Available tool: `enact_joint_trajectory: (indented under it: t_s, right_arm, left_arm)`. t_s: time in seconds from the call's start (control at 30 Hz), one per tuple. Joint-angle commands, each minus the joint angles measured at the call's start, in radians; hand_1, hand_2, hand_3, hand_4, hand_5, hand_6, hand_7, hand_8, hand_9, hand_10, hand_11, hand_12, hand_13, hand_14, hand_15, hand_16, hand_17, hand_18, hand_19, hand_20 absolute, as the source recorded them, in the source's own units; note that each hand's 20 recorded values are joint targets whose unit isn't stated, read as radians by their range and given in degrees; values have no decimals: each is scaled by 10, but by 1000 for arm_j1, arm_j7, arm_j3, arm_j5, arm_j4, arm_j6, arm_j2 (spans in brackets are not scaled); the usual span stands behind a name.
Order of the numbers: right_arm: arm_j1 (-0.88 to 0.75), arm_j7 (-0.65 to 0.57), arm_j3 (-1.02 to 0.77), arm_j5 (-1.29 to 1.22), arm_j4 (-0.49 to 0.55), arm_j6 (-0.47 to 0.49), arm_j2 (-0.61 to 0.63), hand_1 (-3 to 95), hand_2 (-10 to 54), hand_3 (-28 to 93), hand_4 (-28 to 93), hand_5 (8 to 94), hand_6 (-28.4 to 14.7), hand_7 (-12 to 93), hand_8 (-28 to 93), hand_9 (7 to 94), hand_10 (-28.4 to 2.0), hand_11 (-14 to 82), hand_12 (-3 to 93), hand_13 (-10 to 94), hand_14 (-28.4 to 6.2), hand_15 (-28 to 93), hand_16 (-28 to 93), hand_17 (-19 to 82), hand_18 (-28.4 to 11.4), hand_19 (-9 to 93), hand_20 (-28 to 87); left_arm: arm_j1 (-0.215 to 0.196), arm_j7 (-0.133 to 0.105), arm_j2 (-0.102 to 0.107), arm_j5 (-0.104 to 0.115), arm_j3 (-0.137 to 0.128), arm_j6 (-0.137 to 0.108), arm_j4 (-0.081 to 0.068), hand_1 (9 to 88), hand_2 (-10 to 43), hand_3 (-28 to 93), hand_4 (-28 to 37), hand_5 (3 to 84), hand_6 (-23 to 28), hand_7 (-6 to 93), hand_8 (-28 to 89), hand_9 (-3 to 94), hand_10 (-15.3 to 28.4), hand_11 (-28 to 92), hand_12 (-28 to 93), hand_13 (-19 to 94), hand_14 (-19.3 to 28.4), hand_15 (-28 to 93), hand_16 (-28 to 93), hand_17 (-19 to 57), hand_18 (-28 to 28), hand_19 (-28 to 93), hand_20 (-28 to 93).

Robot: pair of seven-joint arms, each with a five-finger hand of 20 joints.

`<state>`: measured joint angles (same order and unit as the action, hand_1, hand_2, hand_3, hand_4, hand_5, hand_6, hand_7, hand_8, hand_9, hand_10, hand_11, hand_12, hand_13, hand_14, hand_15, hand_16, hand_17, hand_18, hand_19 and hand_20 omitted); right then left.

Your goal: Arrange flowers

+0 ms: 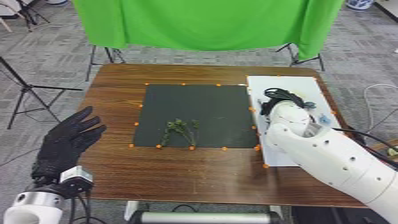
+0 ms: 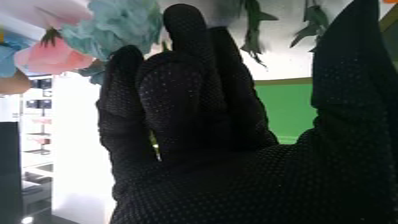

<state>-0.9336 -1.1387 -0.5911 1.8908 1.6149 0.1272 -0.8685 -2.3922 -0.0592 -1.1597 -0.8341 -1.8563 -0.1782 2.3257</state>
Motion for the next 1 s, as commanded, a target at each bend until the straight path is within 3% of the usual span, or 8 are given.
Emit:
enact_joint_trajectory:
  t_s: [0.03, 0.27, 0.53, 0.57, 0.7, 1.0]
  right_arm:
    - [-12, 1, 41, 15, -17, 21, -20, 278, -95, 818, -282, 633, -145, 141, -102, 664, -216, 371, 158, 722, -89, 830, 100, 331, -250, 932, 147]
    - [-24, 7, 76, 9, -28, -8, -24, 303, -95, 824, -282, 660, -123, 163, -106, 691, -200, 381, 159, 732, -87, 826, 97, 336, -247, 932, 141]
    - [-21, 22, 119, 10, -51, -57, -19, 375, -95, 836, -282, 724, -69, 210, -120, 770, -158, 382, 168, 770, -69, 804, 108, 368, -232, 932, 146]
    - [-23, 26, 116, 11, -56, -55, -24, 381, -95, 837, -282, 730, -64, 214, -120, 779, -155, 381, 169, 774, -67, 803, 110, 371, -231, 932, 146]
    - [-27, 25, 130, 8, -65, -53, -33, 442, -95, 780, -283, 768, -54, 221, 23, 827, -132, 358, 213, 792, -63, 791, 125, 382, -226, 932, 155]
    - [-50, 30, 130, -3, -78, -45, -55, 494, -95, 764, -283, 836, -31, 216, 47, 899, -112, 309, 256, 826, -58, 767, 135, 400, -224, 932, 169]
  left_arm:
    - [-3, 4, -1, -1, 4, 2, -1, 233, 46, 825, -211, 368, 100, 140, -99, 329, 191, 236, 87, 247, 263, 454, -88, -92, 247, 597, -79]
    - [8, 6, 0, -4, 4, 8, -5, 233, 46, 826, -210, 367, 100, 140, -98, 328, 192, 235, 88, 247, 263, 453, -88, -93, 248, 597, -79]
    - [20, 6, 3, -4, 6, 16, -10, 233, 46, 826, -211, 367, 99, 140, -98, 329, 191, 235, 89, 246, 263, 453, -87, -93, 247, 598, -79]
    - [27, 15, 1, -6, 7, 15, -12, 233, 47, 825, -211, 367, 99, 141, -98, 329, 191, 236, 89, 246, 263, 453, -87, -93, 247, 598, -79]
    - [27, 11, 2, -6, 8, 16, -12, 233, 48, 824, -210, 367, 99, 141, -99, 329, 192, 235, 88, 247, 263, 454, -87, -93, 247, 598, -80]
    - [34, 14, 1, -6, 10, 19, -15, 234, 48, 825, -210, 367, 99, 141, -99, 329, 190, 236, 88, 246, 263, 454, -88, -93, 248, 598, -80]
